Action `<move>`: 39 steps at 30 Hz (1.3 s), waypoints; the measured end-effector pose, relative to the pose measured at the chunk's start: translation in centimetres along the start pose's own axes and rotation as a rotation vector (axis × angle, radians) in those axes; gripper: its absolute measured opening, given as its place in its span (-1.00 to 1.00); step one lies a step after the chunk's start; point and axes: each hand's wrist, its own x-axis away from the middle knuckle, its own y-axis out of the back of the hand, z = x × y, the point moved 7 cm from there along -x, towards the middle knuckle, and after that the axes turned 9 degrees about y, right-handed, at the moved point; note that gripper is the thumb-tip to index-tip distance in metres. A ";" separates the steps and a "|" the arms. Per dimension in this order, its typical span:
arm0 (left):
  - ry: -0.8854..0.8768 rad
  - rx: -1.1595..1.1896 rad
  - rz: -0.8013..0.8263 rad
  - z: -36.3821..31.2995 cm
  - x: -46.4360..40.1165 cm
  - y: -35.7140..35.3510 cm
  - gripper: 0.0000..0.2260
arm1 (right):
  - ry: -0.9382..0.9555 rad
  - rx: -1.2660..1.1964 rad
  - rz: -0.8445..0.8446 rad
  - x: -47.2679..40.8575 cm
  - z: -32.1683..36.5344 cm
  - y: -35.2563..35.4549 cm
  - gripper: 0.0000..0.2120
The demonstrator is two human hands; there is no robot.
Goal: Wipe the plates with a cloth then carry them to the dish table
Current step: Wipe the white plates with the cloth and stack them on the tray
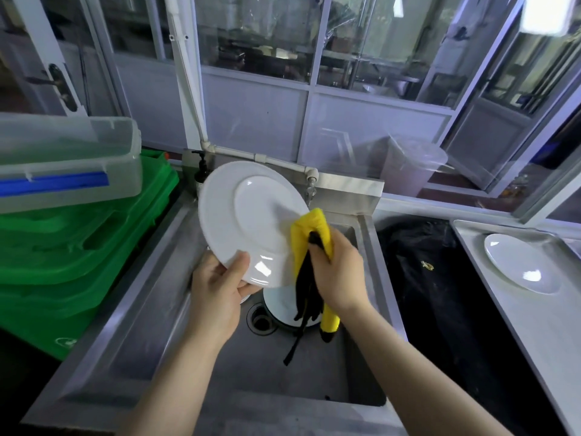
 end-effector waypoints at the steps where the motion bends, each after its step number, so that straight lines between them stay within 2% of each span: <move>1: -0.006 -0.045 0.022 0.0 0.1 -0.1 -0.82 | -0.077 0.007 -0.030 -0.6 -1.2 0.3 -0.76; 4: -0.026 -0.192 0.059 0.1 0.5 -0.1 -0.88 | -0.207 0.035 -0.103 -2.3 -3.4 1.2 -0.82; 7: -0.031 -0.342 0.085 0.0 0.7 -0.2 -0.80 | -0.315 0.031 -0.146 -4.3 -4.5 2.2 -0.83; 10: -0.059 -0.484 0.137 -0.9 1.2 -0.8 -0.80 | -0.295 0.062 -0.128 -6.5 -4.0 3.2 -0.88; 12: -0.088 -0.571 0.171 -1.6 1.6 -1.3 -0.74 | -0.201 0.093 -0.119 -7.5 -2.6 3.7 -0.90; 16: -0.113 -0.686 0.186 -1.9 1.9 -1.9 -0.47 | 0.069 0.145 -0.146 -7.3 1.9 3.9 -0.90; 18: -0.122 -0.750 0.177 -1.8 2.0 -2.1 -0.51 | 0.216 0.158 -0.137 -6.3 4.6 3.2 -0.79; 21: -0.077 -0.755 0.143 -1.0 1.7 -1.9 -0.78 | 0.501 0.250 -0.046 -3.3 8.9 0.8 -0.53; 23: -0.032 -0.707 0.118 -0.5 1.4 -1.4 -0.78 | 0.590 0.263 0.055 -0.9 10.2 -1.1 -0.41; 29: 0.045 -0.591 0.019 -0.2 1.0 0.3 -0.74 | 0.756 0.289 0.160 3.0 10.9 -3.6 -0.44; 32: 0.040 -0.607 0.094 -0.7 1.3 -0.4 -0.69 | 0.744 0.238 0.119 1.8 10.6 -2.5 -0.51; 36: 0.066 -0.501 0.171 -0.8 2.0 -1.3 -0.71 | 0.550 0.266 -0.009 -2.1 7.9 -0.5 -0.52; 39: 0.087 -0.338 0.127 -0.9 2.0 -1.1 -0.88 | 0.384 0.346 -0.007 -4.1 4.4 0.8 -0.46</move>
